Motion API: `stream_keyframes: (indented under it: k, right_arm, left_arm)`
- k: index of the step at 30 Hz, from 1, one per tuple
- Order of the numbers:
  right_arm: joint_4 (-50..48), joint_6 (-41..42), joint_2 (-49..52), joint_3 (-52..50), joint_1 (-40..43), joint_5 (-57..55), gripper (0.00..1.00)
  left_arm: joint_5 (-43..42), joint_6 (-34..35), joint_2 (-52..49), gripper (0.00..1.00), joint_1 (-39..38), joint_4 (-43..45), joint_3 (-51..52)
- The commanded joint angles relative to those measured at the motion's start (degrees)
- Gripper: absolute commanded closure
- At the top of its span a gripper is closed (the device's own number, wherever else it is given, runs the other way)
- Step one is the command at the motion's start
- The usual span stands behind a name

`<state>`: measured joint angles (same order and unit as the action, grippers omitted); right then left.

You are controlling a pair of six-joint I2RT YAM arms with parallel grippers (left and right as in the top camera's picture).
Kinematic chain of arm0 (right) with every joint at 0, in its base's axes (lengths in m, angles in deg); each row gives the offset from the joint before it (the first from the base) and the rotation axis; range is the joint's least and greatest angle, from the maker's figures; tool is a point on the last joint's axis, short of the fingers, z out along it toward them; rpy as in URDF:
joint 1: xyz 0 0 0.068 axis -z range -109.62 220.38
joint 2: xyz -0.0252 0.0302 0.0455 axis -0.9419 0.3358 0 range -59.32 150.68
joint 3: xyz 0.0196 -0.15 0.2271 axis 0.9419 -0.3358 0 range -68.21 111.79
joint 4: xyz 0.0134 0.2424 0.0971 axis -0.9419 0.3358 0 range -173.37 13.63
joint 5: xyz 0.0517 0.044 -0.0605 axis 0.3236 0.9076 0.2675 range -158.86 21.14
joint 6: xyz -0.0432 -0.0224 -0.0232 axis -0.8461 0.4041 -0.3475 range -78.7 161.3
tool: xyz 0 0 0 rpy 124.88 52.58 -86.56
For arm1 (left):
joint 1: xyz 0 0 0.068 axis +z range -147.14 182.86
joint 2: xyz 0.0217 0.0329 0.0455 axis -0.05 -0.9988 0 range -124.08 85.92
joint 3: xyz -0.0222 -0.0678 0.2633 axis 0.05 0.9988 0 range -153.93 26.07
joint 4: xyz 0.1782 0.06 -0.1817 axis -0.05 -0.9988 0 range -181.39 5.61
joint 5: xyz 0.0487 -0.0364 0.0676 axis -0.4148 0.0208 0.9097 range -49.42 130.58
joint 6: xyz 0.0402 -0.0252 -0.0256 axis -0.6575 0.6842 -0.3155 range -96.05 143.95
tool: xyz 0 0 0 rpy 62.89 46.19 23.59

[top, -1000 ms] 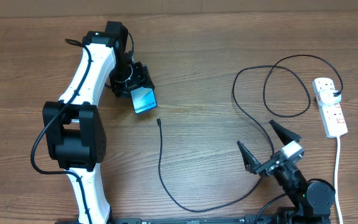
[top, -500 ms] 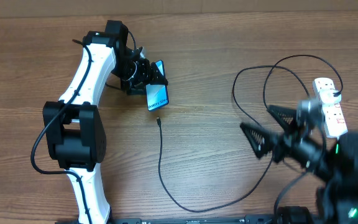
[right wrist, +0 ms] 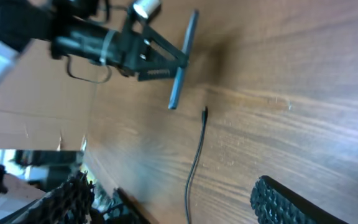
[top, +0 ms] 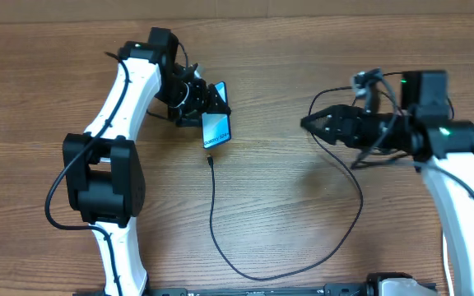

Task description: Plug charger to phone and switch on socket

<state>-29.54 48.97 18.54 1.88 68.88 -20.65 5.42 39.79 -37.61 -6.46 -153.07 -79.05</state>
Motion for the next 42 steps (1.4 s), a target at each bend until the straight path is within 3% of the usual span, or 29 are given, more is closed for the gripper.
stream_keyframes:
  k: [1, 6, 10, 23, 34, 39, 42]
  right_arm:
    - [-0.15, -0.44, 4.17, 1.11, -4.2, -0.35, 0.15]
    - [-3.63, -0.37, 9.57, 1.11, -8.72, -1.27, 0.12]
    - [-7.8, 3.76, 12.81, 1.09, -11.02, -3.02, 0.05]
    - [-18.6, 13.79, 22.69, 0.68, -18.43, -4.59, 0.06]
    - [-24.28, 17.09, 24.94, 0.68, -21.68, -5.25, 0.2]
    - [-25.68, 21.05, 24.94, 0.63, -21.7, -7.72, 0.36]
    - [-25.18, 21.05, 24.94, 0.31, -21.99, -7.69, 0.4]
  left_arm:
    - [-2.4, -1.49, 1.81, 0.35, -1.66, -0.37, -0.04]
    - [-2.4, -1.49, 1.81, 0.35, -3.67, -1.38, -0.04]
    - [-2.47, -1.46, 1.81, 0.35, -5.33, -1.6, -0.04]
    - [-3.43, -1.46, 1.81, 0.35, -7.98, -1.36, -0.04]
    - [-3.43, -1.46, 1.81, 0.35, -7.98, -1.03, -0.04]
    - [-3.43, -1.51, 1.81, 0.35, -7.98, -1.01, -0.04]
    - [-3.43, -1.51, 1.81, 0.35, -7.98, -1.01, -0.04]
